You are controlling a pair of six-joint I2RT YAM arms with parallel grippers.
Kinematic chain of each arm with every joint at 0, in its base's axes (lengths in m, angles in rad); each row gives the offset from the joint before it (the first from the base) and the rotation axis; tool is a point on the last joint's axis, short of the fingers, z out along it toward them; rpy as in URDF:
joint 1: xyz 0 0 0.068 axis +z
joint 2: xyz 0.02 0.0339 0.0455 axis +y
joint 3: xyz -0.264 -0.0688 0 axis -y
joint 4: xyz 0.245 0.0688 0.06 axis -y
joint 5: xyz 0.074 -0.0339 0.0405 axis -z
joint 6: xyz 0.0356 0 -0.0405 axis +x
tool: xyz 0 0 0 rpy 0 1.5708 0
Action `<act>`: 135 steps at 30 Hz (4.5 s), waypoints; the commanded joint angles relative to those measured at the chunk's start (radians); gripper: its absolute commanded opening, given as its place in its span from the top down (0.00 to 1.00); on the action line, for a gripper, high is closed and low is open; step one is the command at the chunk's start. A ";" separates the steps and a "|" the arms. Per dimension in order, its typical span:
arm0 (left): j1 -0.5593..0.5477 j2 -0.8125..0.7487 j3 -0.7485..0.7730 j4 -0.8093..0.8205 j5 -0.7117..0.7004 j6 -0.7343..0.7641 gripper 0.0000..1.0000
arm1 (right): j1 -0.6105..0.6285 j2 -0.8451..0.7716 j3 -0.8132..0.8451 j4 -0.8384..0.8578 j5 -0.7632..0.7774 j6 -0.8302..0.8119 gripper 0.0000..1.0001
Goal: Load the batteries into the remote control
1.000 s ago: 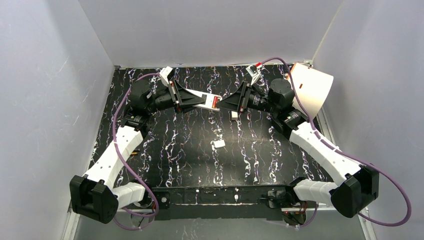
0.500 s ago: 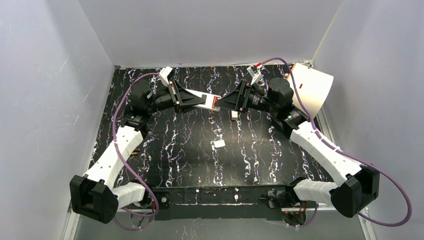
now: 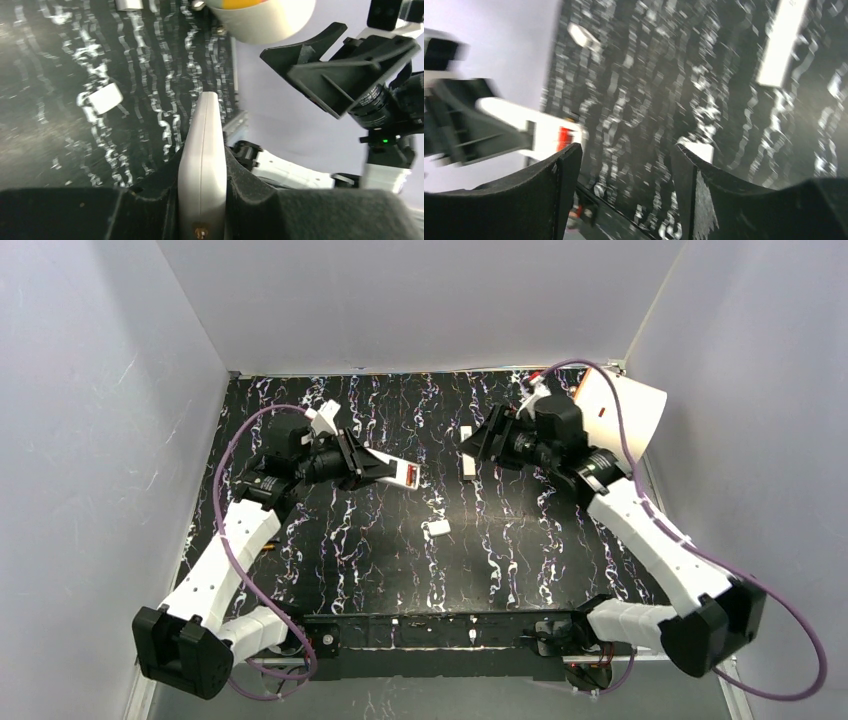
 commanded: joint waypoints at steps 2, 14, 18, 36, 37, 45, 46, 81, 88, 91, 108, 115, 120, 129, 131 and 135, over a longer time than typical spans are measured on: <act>0.004 -0.076 0.032 -0.234 -0.179 0.157 1.00 | 0.030 0.131 -0.007 -0.235 0.102 -0.106 0.28; 0.008 -0.144 0.011 -0.358 -0.324 0.197 1.00 | 0.383 0.414 0.000 -0.248 0.430 -0.179 0.09; 0.018 -0.147 0.023 -0.437 -0.414 0.208 1.00 | 0.429 0.524 0.046 -0.254 0.481 -0.189 0.04; 0.031 -0.177 -0.028 -0.425 -0.411 0.175 1.00 | 0.436 0.675 0.092 -0.192 0.500 -0.226 0.11; 0.031 -0.175 -0.027 -0.424 -0.409 0.174 1.00 | 0.435 0.679 0.093 -0.196 0.506 -0.219 0.12; 0.031 -0.181 -0.035 -0.418 -0.404 0.163 1.00 | 0.429 0.699 0.084 -0.228 0.532 -0.143 0.22; 0.031 -0.181 -0.036 -0.416 -0.403 0.162 1.00 | 0.427 0.702 0.081 -0.228 0.532 -0.136 0.23; 0.031 -0.152 -0.040 -0.389 -0.382 0.152 1.00 | 0.406 0.775 0.080 -0.238 0.506 -0.183 0.44; 0.031 -0.134 -0.045 -0.368 -0.337 0.171 1.00 | 0.404 0.732 0.075 -0.232 0.527 -0.162 0.61; 0.031 -0.101 -0.046 -0.341 -0.251 0.205 1.00 | 0.403 0.681 0.071 -0.225 0.531 -0.177 0.61; 0.013 0.253 0.048 -0.243 0.115 0.312 1.00 | 0.379 0.206 -0.094 -0.120 0.265 -0.455 0.60; -0.022 0.397 0.122 -0.222 0.216 0.355 1.00 | 0.379 0.175 -0.069 -0.129 0.184 -0.504 0.60; -0.047 0.466 0.160 -0.228 0.332 0.409 1.00 | 0.380 0.180 -0.058 -0.112 0.142 -0.568 0.60; -0.071 0.510 0.203 -0.316 0.399 0.498 1.00 | 0.381 0.201 -0.038 -0.103 0.148 -0.645 0.60; -0.072 0.514 0.209 -0.327 0.397 0.506 1.00 | 0.383 0.207 -0.037 -0.106 0.145 -0.658 0.60; -0.073 0.523 0.217 -0.332 0.403 0.505 1.00 | 0.390 0.210 -0.036 -0.108 0.130 -0.683 0.60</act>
